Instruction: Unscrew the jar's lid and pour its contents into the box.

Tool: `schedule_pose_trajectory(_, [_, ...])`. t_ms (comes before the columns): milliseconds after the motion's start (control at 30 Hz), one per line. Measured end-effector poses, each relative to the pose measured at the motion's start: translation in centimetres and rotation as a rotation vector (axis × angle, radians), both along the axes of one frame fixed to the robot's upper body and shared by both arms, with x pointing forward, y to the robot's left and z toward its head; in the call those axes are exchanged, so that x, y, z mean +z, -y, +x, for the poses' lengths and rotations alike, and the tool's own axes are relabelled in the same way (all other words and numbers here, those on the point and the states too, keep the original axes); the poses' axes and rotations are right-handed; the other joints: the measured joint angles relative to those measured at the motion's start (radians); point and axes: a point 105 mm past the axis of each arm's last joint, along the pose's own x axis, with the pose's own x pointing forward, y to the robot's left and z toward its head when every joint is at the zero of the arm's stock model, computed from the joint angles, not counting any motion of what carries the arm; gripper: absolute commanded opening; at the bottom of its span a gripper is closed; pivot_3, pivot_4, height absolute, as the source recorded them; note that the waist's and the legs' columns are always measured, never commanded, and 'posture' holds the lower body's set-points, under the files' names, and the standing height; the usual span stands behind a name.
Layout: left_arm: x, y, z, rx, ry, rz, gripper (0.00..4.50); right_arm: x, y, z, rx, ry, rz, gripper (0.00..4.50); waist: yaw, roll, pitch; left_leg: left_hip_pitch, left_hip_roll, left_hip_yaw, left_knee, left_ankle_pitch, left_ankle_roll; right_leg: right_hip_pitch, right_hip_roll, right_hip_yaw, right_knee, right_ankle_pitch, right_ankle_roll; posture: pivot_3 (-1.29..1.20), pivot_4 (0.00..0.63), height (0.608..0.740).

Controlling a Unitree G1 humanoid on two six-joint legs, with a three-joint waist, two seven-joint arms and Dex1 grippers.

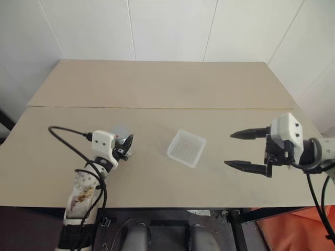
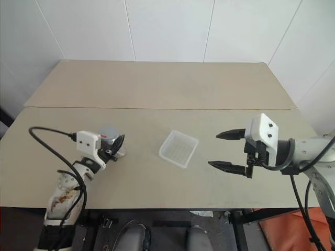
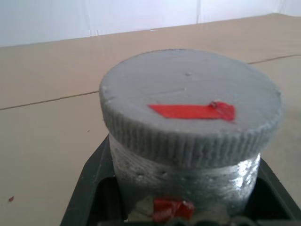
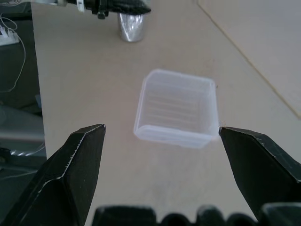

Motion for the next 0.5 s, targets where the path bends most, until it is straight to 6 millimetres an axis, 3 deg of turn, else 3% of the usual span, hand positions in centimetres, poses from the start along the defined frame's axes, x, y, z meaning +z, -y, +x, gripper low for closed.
schedule_pose_trajectory(67, [1.6, 0.4, 0.2, -0.181, -0.056, 0.028, 1.99, 1.3, -1.3, 0.8, 0.031, 0.045, 0.055, 4.5, -0.007, 0.0, 0.0, -0.001, 0.0, 0.0, 0.001, 0.0, 0.0, -0.002, 0.001, 0.0, 0.001, 0.0, 0.0, 0.0, 0.15, 0.74])
schedule_pose_trajectory(200, [7.1, 0.6, -0.1, -0.469, -0.064, 0.038, 1.99, 3.5, -3.1, 2.0, 0.062, 0.088, 0.161, 4.5, -0.014, 0.0, 0.0, -0.002, 0.0, -0.001, 0.0, 0.0, 0.0, -0.002, 0.0, 0.0, -0.001, 0.0, 0.0, 0.0, 0.15, 0.74])
schedule_pose_trajectory(333, [9.0, 0.3, 0.0, -0.686, -0.125, 0.03, 1.99, 4.8, -5.7, 3.2, 0.105, 0.073, 0.268, 4.5, -0.021, 0.0, 0.001, -0.003, 0.0, -0.001, 0.0, 0.0, 0.0, -0.003, 0.0, -0.001, 0.001, 0.0, 0.0, 0.0, 0.15, 0.74])
schedule_pose_trajectory(500, [12.1, 2.5, 1.0, -0.92, -0.079, 0.082, 1.99, 8.0, -10.4, 4.2, 0.17, 0.086, 0.363, 4.5, -0.021, 0.0, 0.001, -0.004, 0.0, -0.001, 0.0, 0.001, -0.001, -0.004, 0.0, -0.001, 0.0, 0.0, 0.0, 0.0, 0.15, 0.74])
